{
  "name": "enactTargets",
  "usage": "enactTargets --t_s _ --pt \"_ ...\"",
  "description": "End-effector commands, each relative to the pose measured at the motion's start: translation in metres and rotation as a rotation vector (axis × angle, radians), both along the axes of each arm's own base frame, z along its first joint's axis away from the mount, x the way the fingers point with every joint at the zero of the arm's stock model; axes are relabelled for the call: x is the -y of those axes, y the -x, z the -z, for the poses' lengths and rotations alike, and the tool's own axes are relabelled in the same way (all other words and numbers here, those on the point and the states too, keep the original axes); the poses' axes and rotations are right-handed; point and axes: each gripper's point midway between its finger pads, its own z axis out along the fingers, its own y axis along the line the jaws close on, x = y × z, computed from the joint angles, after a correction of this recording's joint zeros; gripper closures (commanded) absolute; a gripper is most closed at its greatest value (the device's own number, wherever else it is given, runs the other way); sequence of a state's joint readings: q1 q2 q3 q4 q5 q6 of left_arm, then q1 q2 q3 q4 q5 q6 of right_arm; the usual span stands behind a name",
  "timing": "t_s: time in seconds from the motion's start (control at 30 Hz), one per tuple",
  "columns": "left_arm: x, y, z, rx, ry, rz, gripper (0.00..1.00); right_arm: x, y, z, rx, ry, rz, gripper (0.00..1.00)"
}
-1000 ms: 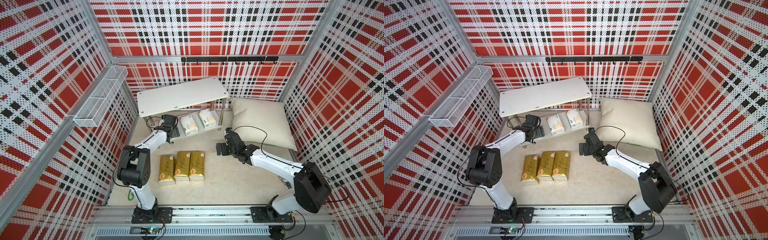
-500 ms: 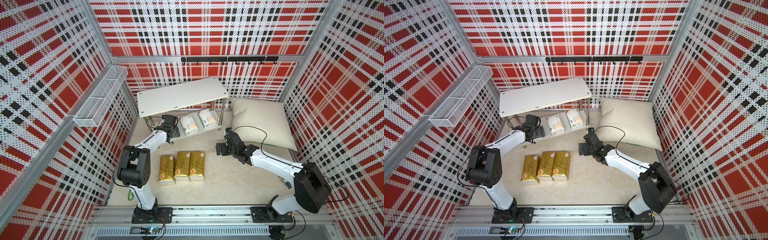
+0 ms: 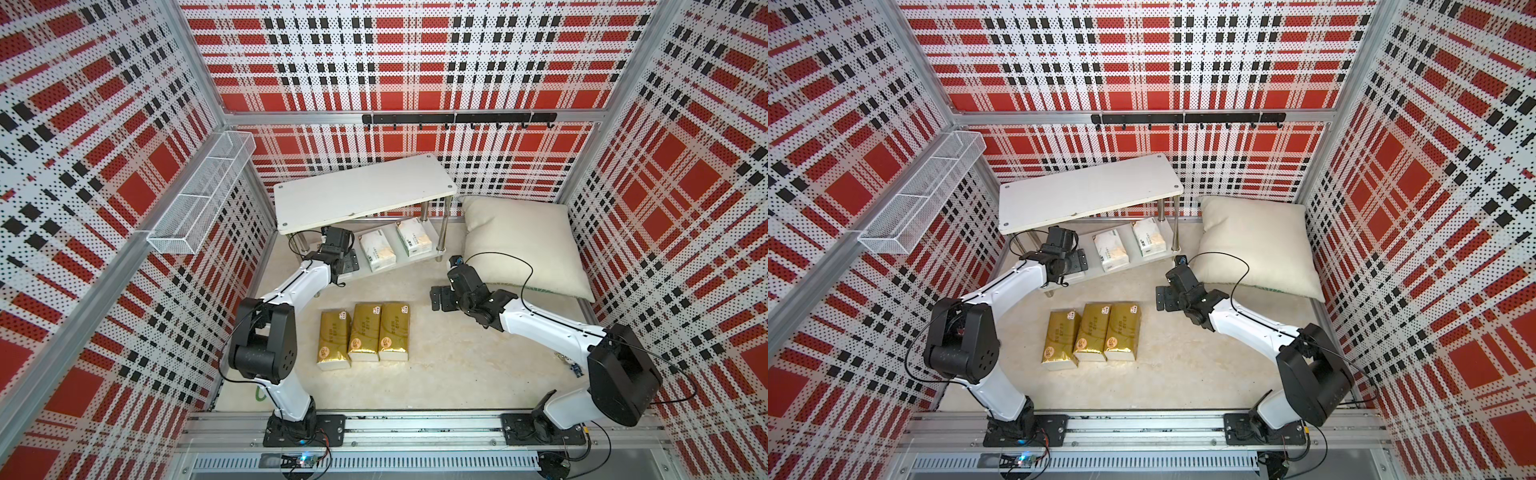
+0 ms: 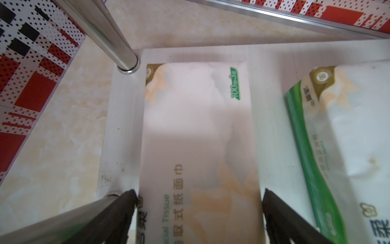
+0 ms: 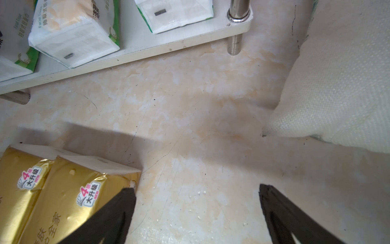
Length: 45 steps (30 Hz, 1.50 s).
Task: Place the tissue boxes on the shelf by color
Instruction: Place a box of tissues on the shelf, then pick up the box of tissues from the center of the board.
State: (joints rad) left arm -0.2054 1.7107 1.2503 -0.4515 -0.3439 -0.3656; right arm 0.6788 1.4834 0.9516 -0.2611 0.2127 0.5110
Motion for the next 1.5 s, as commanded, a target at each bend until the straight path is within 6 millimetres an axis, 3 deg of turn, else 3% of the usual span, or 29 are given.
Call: enactTargets --t_s 0.0,0.47,0.5,0.77,1.2,1.47 --pt "0.003 0.001 -0.028 0.054 -0.002 0.005 0.03 -0.003 -0.001 0.001 0.007 -0.009 -0.002 0.0" --pt "0.003 0.017 -0.066 0.122 0.019 -0.031 0.02 -0.004 -0.001 0.002 0.012 -0.014 0.0 0.0" --pt "0.014 0.02 -0.067 0.123 0.019 -0.006 0.02 -0.004 -0.001 0.002 0.01 -0.014 -0.001 0.0" --pt "0.026 0.046 -0.076 0.131 0.016 0.0 0.02 -0.004 0.0 0.0 0.015 -0.018 -0.002 0.0" --pt "0.031 0.103 -0.068 0.099 0.045 0.027 0.02 -0.006 -0.003 0.002 0.015 -0.016 -0.003 0.0" --pt "0.023 0.144 -0.041 0.033 0.074 0.016 0.02 -0.007 -0.004 0.0 0.016 -0.011 -0.006 0.0"
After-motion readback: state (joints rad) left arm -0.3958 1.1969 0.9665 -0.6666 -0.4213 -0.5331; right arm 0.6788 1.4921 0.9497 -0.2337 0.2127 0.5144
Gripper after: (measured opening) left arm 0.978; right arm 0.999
